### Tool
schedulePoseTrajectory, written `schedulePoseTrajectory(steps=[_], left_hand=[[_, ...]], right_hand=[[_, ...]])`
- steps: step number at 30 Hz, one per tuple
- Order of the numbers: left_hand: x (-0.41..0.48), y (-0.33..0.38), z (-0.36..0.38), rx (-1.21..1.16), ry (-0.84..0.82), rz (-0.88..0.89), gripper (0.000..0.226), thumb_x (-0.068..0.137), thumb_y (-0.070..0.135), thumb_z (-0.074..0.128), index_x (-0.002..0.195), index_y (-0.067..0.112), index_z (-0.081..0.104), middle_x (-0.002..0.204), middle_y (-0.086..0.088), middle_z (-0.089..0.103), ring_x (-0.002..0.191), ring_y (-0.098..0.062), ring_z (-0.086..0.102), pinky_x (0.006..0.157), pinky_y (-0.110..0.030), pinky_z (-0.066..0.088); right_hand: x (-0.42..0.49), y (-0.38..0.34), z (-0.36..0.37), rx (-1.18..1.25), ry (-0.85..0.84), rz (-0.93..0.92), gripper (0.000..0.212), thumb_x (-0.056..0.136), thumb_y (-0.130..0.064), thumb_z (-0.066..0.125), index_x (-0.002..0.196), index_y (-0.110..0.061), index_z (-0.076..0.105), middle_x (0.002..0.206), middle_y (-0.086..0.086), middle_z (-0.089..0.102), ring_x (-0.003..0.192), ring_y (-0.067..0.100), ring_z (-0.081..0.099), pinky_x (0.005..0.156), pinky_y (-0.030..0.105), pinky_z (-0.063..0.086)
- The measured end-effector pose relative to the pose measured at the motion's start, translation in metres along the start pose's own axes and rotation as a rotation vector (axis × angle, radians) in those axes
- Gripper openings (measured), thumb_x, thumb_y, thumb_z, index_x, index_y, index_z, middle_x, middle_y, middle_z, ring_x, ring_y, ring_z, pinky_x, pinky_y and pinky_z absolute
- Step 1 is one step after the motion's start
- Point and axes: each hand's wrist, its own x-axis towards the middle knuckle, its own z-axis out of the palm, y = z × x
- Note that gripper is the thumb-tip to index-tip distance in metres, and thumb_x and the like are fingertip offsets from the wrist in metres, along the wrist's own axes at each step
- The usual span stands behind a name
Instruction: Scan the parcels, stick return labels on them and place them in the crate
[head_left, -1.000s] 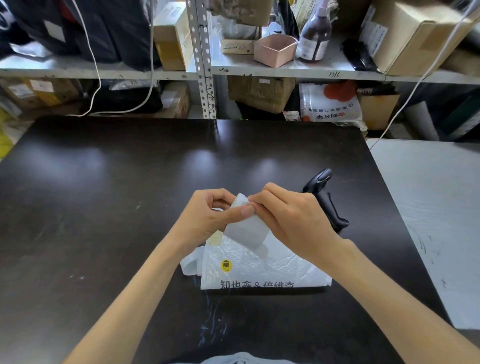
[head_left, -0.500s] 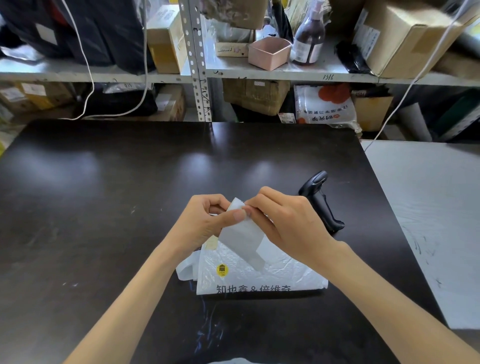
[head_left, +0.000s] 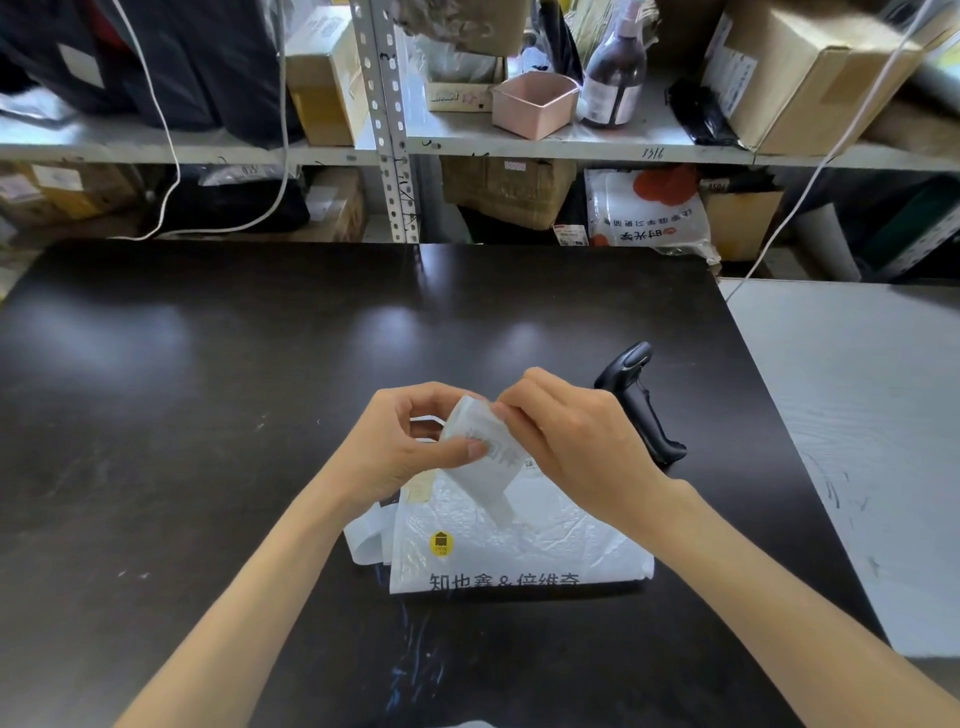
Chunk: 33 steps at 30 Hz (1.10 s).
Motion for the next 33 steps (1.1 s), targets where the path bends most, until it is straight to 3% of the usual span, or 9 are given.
schedulePoseTrajectory(steps=[2, 5, 9, 11, 13, 22, 27, 30, 33], left_hand=[[0.003, 0.002, -0.008, 0.017, -0.034, 0.017, 0.039, 0.069, 0.014, 0.087, 0.104, 0.022, 0.073, 0.103, -0.006, 0.073, 0.096, -0.033, 0.068, 0.086, -0.047, 0.058], [0.015, 0.006, -0.025, 0.286, 0.002, 0.074, 0.042, 0.069, 0.015, 0.087, 0.104, 0.031, 0.072, 0.099, 0.005, 0.071, 0.090, -0.016, 0.067, 0.077, -0.031, 0.059], [0.048, -0.003, -0.045, 0.792, 0.222, 0.057, 0.043, 0.067, 0.016, 0.087, 0.105, 0.026, 0.069, 0.096, 0.003, 0.064, 0.087, -0.014, 0.059, 0.080, -0.035, 0.053], [0.067, -0.014, -0.048, 0.889, 0.253, -0.005, 0.043, 0.070, 0.017, 0.085, 0.109, 0.019, 0.067, 0.102, -0.005, 0.063, 0.095, -0.024, 0.059, 0.087, -0.040, 0.050], [0.087, -0.027, -0.050, 0.956, 0.248, -0.056, 0.043, 0.074, 0.017, 0.082, 0.113, 0.015, 0.065, 0.107, -0.009, 0.063, 0.100, -0.029, 0.058, 0.090, -0.039, 0.048], [0.122, -0.079, -0.052, 0.977, 0.145, -0.271, 0.044, 0.083, 0.011, 0.071, 0.124, 0.012, 0.058, 0.122, -0.017, 0.059, 0.107, -0.037, 0.057, 0.082, -0.037, 0.047], [0.117, -0.066, -0.044, 1.043, 0.103, -0.216, 0.069, 0.079, 0.022, 0.077, 0.140, 0.017, 0.046, 0.127, -0.013, 0.050, 0.117, -0.033, 0.046, 0.093, -0.037, 0.042], [0.105, -0.045, -0.020, 1.020, 0.309, -0.029, 0.028, 0.085, 0.037, 0.069, 0.104, 0.017, 0.067, 0.101, -0.005, 0.064, 0.100, -0.026, 0.055, 0.085, -0.037, 0.047], [0.096, -0.020, 0.012, 0.432, 0.239, -0.365, 0.050, 0.091, 0.055, 0.051, 0.071, 0.013, 0.071, 0.067, -0.002, 0.073, 0.063, -0.017, 0.067, 0.059, -0.027, 0.051]], right_hand=[[0.006, 0.009, 0.006, 0.239, 0.085, 0.305, 0.026, 0.096, -0.013, 0.056, 0.074, 0.000, 0.059, 0.066, 0.008, 0.056, 0.055, 0.023, 0.049, 0.050, 0.041, 0.043], [0.007, 0.035, 0.014, 0.363, 0.198, 0.646, 0.030, 0.098, -0.017, 0.055, 0.074, 0.001, 0.057, 0.067, 0.012, 0.057, 0.067, 0.028, 0.055, 0.055, 0.042, 0.045], [-0.004, 0.054, 0.023, 0.200, 0.134, 0.634, 0.030, 0.098, -0.022, 0.054, 0.073, -0.006, 0.056, 0.064, -0.001, 0.056, 0.059, 0.013, 0.053, 0.047, 0.016, 0.035], [-0.009, 0.057, 0.030, 0.142, 0.076, 0.614, 0.029, 0.098, -0.021, 0.055, 0.073, -0.007, 0.057, 0.064, -0.001, 0.056, 0.057, 0.012, 0.051, 0.049, 0.018, 0.034], [-0.012, 0.060, 0.036, 0.114, 0.043, 0.609, 0.029, 0.098, -0.021, 0.054, 0.075, -0.004, 0.058, 0.066, 0.002, 0.058, 0.060, 0.020, 0.054, 0.053, 0.033, 0.041], [-0.013, 0.067, 0.039, 0.061, -0.055, 0.605, 0.034, 0.100, -0.025, 0.050, 0.077, -0.001, 0.056, 0.068, 0.009, 0.059, 0.062, 0.029, 0.054, 0.060, 0.050, 0.047], [-0.004, 0.064, 0.039, 0.066, -0.080, 0.585, 0.034, 0.101, -0.024, 0.049, 0.077, 0.000, 0.055, 0.070, 0.011, 0.058, 0.064, 0.032, 0.053, 0.062, 0.049, 0.046], [0.006, 0.061, 0.043, -0.014, -0.116, 0.542, 0.034, 0.102, -0.026, 0.044, 0.081, -0.001, 0.054, 0.078, 0.011, 0.059, 0.069, 0.033, 0.055, 0.065, 0.047, 0.046], [0.016, 0.059, 0.048, -0.248, -0.220, 0.444, 0.034, 0.105, -0.031, 0.035, 0.090, -0.007, 0.053, 0.086, 0.005, 0.056, 0.070, 0.028, 0.058, 0.061, 0.038, 0.046]])
